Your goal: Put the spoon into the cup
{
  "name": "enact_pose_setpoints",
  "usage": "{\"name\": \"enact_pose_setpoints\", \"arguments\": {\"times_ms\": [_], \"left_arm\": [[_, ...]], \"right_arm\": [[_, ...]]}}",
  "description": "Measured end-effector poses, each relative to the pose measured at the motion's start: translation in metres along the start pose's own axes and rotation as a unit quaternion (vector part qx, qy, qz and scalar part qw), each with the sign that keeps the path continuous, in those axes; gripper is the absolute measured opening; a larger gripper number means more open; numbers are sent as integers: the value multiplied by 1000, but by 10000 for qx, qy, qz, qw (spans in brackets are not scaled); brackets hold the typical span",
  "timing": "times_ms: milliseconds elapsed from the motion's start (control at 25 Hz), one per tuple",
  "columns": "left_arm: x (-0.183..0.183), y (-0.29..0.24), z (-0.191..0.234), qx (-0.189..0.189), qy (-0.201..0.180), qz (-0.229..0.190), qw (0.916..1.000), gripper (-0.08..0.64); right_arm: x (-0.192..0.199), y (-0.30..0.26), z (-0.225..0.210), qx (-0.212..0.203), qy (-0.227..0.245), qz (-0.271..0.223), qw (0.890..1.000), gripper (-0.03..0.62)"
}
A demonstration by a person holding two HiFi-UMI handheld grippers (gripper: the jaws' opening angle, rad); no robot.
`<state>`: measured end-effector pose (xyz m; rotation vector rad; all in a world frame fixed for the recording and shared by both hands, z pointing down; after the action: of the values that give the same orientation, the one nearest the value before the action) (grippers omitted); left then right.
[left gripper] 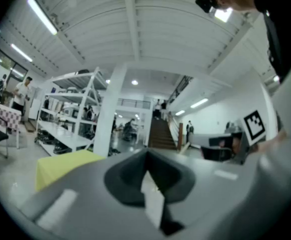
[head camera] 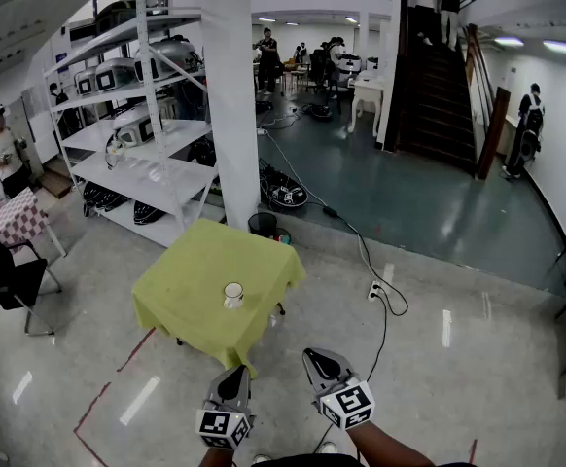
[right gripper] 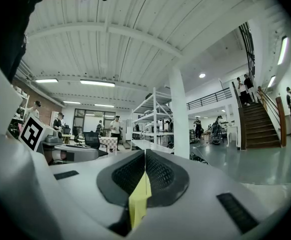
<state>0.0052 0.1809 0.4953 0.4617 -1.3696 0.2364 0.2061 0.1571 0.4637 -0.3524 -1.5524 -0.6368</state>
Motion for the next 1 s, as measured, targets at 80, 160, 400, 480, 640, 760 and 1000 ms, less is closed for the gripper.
{"name": "enact_pose_setpoints", "arguments": {"times_ms": [80,160,400,480,640,760,1000], "left_arm": [[1,1,5,48,34,7,10000,6],[0,2,11,92,53,21,9999,6],[-11,10,32,103,-21,21,9999,6],[-13,14,40,102,-19,24,9999,6],[-13,23,56,144,-39,-7,9999,6],[-11,31,67,196,-51,-29,9998,6],[-2,36,76,232,60,-2,9997,6]], "right_arm": [[4,-2,5,17,15,24,10000,9],[5,-6,10,35,26,39,10000,9],[4,-24,27,25,54,6,10000,9],[5,-30,34,16,82,15,10000,9],[13,-40,46,118,68,29,9999,11],[15,-43,56,234,87,-8,9997,11],[14,-43,63,450,78,-54,9989,11]]}}
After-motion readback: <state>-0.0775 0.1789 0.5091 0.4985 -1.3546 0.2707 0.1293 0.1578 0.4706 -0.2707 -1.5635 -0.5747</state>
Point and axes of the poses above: the fingertips, and each gripper's own axes: y backward along the fingers, z to its left, x out of its underside, the point moved 6 cm from there along y, backward along the fingers, and after that the axes turned 13 degrees about -z, right-handed, at the moved point
